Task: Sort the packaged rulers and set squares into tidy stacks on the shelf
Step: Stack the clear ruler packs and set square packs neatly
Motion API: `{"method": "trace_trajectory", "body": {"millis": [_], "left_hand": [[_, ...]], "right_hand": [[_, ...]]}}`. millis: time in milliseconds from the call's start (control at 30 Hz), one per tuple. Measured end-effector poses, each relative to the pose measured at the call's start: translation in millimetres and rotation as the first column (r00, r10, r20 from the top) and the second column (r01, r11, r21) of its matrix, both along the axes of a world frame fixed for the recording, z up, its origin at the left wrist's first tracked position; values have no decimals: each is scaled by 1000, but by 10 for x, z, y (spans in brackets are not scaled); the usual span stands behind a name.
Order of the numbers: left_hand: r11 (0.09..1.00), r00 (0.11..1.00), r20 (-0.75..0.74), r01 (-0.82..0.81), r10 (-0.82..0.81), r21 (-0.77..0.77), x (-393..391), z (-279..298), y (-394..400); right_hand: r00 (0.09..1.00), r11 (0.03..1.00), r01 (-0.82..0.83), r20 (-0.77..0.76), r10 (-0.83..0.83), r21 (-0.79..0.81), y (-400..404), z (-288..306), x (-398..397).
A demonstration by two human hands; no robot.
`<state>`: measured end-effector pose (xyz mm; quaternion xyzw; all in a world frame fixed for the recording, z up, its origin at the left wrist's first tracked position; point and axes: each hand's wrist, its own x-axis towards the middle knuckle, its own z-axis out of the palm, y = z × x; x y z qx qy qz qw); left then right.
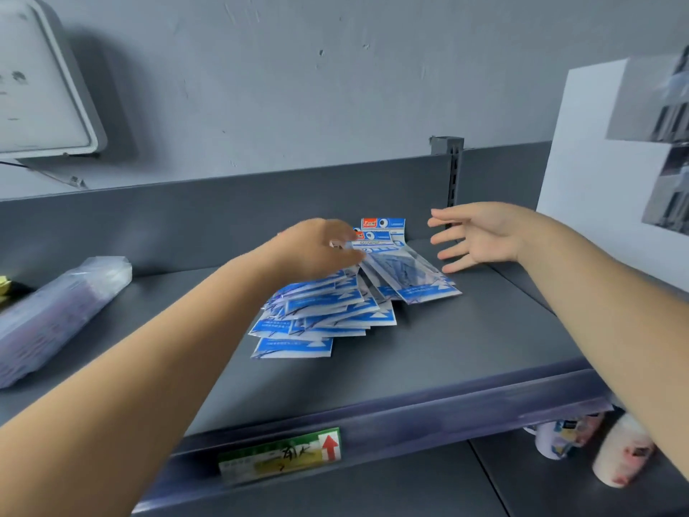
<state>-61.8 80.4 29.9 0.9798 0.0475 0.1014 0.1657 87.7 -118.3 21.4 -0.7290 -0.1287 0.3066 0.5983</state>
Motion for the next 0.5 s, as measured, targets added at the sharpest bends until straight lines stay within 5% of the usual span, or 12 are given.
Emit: {"method": "trace_trajectory", "body": {"millis": [200, 500], "left_hand": [[958, 905, -425, 120, 2, 261, 410, -90, -293], [931, 894, -445, 198, -45, 306, 603, -143, -424]], "right_hand": [[978, 980, 18, -205, 24, 200, -86, -170, 95], [973, 984, 6, -228, 36, 179, -22, -309, 197]]}}
